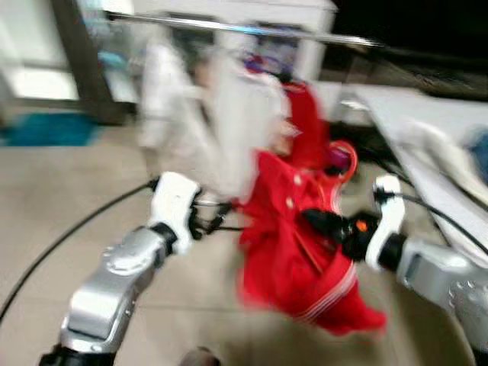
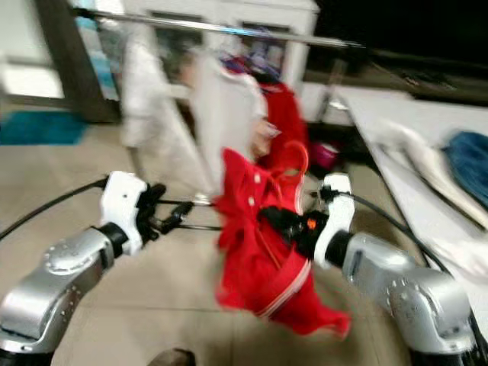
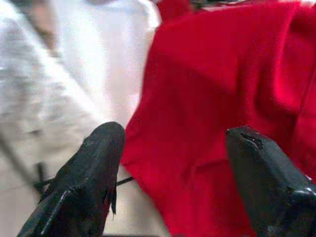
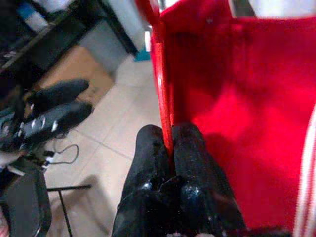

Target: Hang hanger

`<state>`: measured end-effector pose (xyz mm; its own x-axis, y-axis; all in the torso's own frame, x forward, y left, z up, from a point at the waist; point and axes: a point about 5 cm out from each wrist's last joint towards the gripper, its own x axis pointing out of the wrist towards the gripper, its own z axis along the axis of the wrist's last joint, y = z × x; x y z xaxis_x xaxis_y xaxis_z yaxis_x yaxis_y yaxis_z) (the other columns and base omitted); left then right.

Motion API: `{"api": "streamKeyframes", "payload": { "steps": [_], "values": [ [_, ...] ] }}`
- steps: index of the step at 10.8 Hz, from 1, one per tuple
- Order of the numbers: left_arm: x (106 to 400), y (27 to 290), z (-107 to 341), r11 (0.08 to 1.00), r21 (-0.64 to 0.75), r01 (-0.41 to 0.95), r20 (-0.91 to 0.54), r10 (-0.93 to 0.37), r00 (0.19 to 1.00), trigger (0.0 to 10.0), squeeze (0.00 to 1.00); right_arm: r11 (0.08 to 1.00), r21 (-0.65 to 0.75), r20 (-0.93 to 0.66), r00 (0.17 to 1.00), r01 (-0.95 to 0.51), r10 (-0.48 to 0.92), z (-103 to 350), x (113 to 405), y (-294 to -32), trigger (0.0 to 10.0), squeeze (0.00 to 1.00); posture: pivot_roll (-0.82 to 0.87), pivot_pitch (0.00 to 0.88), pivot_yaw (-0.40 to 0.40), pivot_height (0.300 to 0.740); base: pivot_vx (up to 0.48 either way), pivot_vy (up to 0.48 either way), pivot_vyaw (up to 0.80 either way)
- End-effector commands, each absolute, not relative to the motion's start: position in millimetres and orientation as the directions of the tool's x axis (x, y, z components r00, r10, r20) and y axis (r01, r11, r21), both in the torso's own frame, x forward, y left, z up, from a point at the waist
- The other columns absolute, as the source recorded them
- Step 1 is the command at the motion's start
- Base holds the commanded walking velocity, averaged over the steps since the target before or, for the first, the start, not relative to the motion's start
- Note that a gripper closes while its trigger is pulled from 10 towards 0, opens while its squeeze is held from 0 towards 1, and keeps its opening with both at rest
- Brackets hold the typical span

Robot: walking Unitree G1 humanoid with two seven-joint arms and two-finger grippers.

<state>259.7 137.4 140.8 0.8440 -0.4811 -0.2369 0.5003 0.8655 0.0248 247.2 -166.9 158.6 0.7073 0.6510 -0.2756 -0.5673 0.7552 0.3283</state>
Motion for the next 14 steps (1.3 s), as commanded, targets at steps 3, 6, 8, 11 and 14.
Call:
{"api": "streamKeyframes", "payload": {
  "steps": [3,6,8,11,14],
  "values": [
    [261,140,141,0.869,0.05,0.493,-0.236,-0.469,0.851,10.0,0.0,0.756,0.328,-0.196,0.742,-0.566,0.641,167,263,-166,10.0,0.0,0.02,0.0,-0.055,0.74,0.0,0.0,0.27],
    [269,159,137,0.916,0.068,0.396,-0.215,-0.375,0.902,10.0,1.0,0.723,0.33,-0.113,0.735,-0.607,0.668,176,271,-167,10.0,0.0,0.02,0.0,-0.062,0.74,0.0,0.0,0.0],
    [272,138,151,0.847,0.001,0.531,-0.118,-0.527,0.841,10.0,1.0,0.731,0.32,-0.097,0.747,-0.603,0.658,179,276,-168,10.0,0.0,0.03,0.0,-0.054,0.74,0.0,0.0,0.0],
    [286,94,164,0.686,-0.056,0.725,-0.005,-0.727,0.687,10.0,0.89,0.754,0.277,-0.088,0.765,-0.596,0.637,186,286,-155,10.0,0.0,0.02,0.0,-0.062,0.74,0.0,0.0,0.0],
    [308,84,175,0.687,0.009,0.727,0.033,-0.727,0.686,10.0,0.0,0.741,0.256,-0.06,0.755,-0.62,0.653,193,284,-145,10.0,0.0,0.02,0.0,-0.049,0.74,0.0,0.0,0.0]
  ]
}}
